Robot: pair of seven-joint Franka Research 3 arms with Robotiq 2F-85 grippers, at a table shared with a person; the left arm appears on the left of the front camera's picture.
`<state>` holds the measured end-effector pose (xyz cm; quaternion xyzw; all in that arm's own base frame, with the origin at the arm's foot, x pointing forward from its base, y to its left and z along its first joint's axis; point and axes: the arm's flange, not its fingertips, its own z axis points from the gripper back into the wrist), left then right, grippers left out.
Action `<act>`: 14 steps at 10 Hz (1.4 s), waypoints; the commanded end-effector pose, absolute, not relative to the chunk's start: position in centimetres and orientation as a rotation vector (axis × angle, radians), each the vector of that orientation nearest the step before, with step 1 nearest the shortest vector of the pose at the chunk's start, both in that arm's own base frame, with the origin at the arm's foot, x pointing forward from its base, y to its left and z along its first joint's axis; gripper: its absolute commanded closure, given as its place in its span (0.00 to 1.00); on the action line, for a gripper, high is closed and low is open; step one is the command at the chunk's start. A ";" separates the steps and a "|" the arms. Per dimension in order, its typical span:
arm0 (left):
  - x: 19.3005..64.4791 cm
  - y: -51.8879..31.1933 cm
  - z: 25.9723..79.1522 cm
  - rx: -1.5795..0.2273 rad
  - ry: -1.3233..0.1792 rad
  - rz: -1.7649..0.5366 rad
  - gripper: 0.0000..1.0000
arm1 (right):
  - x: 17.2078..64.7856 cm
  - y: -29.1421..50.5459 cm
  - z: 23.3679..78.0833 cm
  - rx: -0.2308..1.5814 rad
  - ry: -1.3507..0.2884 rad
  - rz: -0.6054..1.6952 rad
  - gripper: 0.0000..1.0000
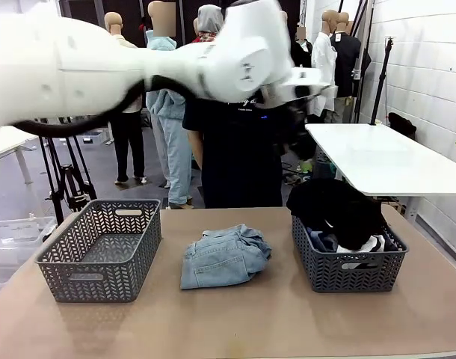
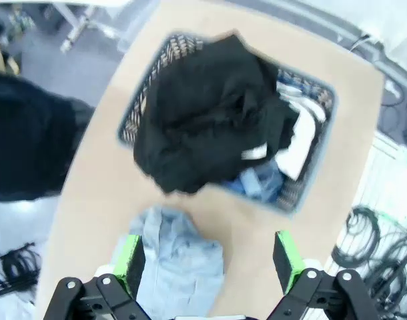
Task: Sort the tops and bottoms.
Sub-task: Lift clothes from the center of the table with your right hand.
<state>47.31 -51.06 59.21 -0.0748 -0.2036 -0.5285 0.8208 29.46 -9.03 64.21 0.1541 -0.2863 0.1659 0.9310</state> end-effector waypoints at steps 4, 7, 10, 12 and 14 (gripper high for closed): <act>43.1 -35.2 54.1 -0.024 -0.076 -0.825 0.00 | 29.5 -9.0 64.2 0.316 -0.582 0.350 0.00; 38.8 -30.8 55.1 -0.012 -0.200 -0.694 0.00 | 29.5 -9.0 64.2 0.316 -0.582 0.350 0.00; 40.8 -32.3 55.9 0.010 -0.129 -0.751 0.00 | 29.5 -9.0 64.2 0.316 -0.582 0.350 0.00; 39.7 -32.1 56.2 0.006 -0.170 -0.709 0.00 | 29.5 -9.0 64.2 0.316 -0.582 0.350 0.00; 40.9 -29.6 54.7 -0.036 -0.131 -0.674 0.00 | 29.5 -9.0 64.2 0.316 -0.582 0.350 0.00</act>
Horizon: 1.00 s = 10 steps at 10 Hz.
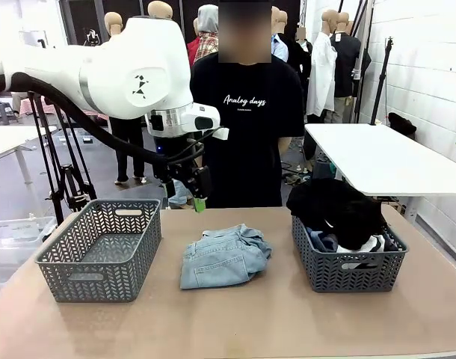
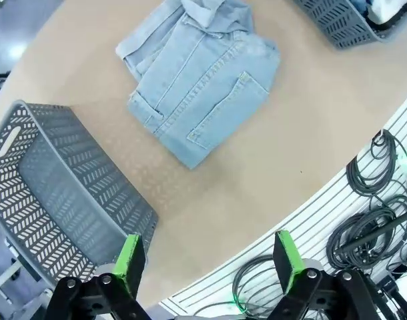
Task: Sort the tops and bottoms.
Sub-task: Lift clothes from the center of the table with your right hand.
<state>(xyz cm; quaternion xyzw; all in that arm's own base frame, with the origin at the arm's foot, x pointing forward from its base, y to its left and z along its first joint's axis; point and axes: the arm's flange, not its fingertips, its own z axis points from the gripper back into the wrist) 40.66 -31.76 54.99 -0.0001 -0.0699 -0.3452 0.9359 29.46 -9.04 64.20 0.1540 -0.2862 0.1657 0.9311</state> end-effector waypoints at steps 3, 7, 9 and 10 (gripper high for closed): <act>38.1 -22.9 55.2 0.051 -0.120 -0.601 0.00 | 29.5 -9.0 64.2 0.316 -0.582 0.350 0.00; 36.4 -19.6 56.2 0.019 -0.180 -0.564 0.00 | 29.5 -9.0 64.2 0.316 -0.582 0.350 0.00; 36.4 -19.6 55.9 0.013 -0.107 -0.549 0.00 | 29.5 -9.0 64.2 0.316 -0.582 0.350 0.00; 36.3 -19.7 56.9 0.049 -0.162 -0.540 0.00 | 29.5 -9.0 64.2 0.315 -0.586 0.339 0.00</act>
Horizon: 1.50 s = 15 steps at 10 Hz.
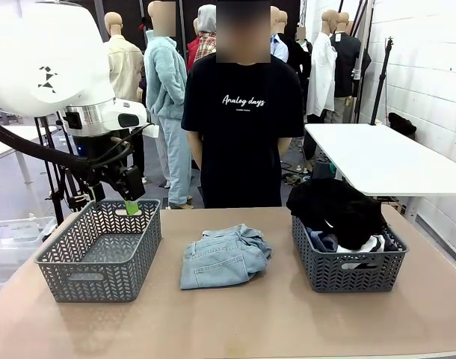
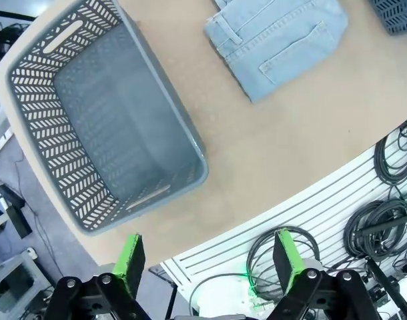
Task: Sort the tops and bottoms.
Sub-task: Lift clothes from the center of the table with your right hand.
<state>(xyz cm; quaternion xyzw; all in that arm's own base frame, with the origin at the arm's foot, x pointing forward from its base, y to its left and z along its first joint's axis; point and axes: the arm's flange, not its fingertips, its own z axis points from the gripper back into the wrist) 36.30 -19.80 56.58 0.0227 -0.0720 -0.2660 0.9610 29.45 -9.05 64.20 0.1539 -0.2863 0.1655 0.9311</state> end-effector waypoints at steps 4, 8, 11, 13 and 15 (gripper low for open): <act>36.3 -19.7 56.9 0.049 -0.162 -0.540 0.00 | 37.1 2.5 65.2 0.493 -0.555 0.689 0.00; 36.3 -19.7 56.9 0.049 -0.162 -0.540 0.00 | 43.0 15.8 60.0 0.524 -0.366 0.912 0.00; 36.3 -19.7 56.9 0.049 -0.162 -0.540 0.00 | 42.7 17.9 58.0 0.542 -0.346 0.894 0.00; 36.3 -19.7 56.9 0.049 -0.162 -0.540 0.00 | 42.7 17.9 58.0 0.542 -0.346 0.894 0.00; 36.3 -19.7 56.9 0.049 -0.162 -0.540 0.00 | 41.8 19.2 56.5 0.466 -0.343 0.840 0.00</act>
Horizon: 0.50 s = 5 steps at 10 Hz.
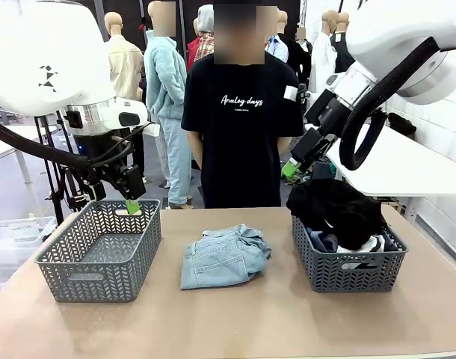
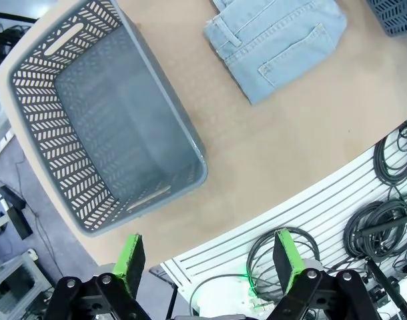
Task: Sort the tops and bottoms.
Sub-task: Lift clothes from the center of the table with your right hand.
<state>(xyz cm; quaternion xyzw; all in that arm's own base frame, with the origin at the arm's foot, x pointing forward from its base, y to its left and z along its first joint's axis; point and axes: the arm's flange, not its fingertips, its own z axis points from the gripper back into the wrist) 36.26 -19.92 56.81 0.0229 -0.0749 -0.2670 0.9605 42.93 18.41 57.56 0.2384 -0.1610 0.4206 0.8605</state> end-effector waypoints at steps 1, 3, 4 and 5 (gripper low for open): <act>36.3 -19.7 56.9 0.049 -0.162 -0.540 0.00 | 42.0 21.8 56.0 0.371 -0.348 0.798 0.00; 36.3 -19.7 56.9 0.049 -0.162 -0.540 0.00 | 47.3 28.1 51.6 0.290 -0.248 0.793 0.00; 36.3 -19.7 56.9 0.049 -0.162 -0.540 0.00 | 49.3 30.7 49.3 0.250 -0.218 0.785 0.00; 36.3 -19.7 56.9 0.049 -0.162 -0.540 0.00 | 50.9 32.6 47.7 0.162 -0.205 0.768 0.00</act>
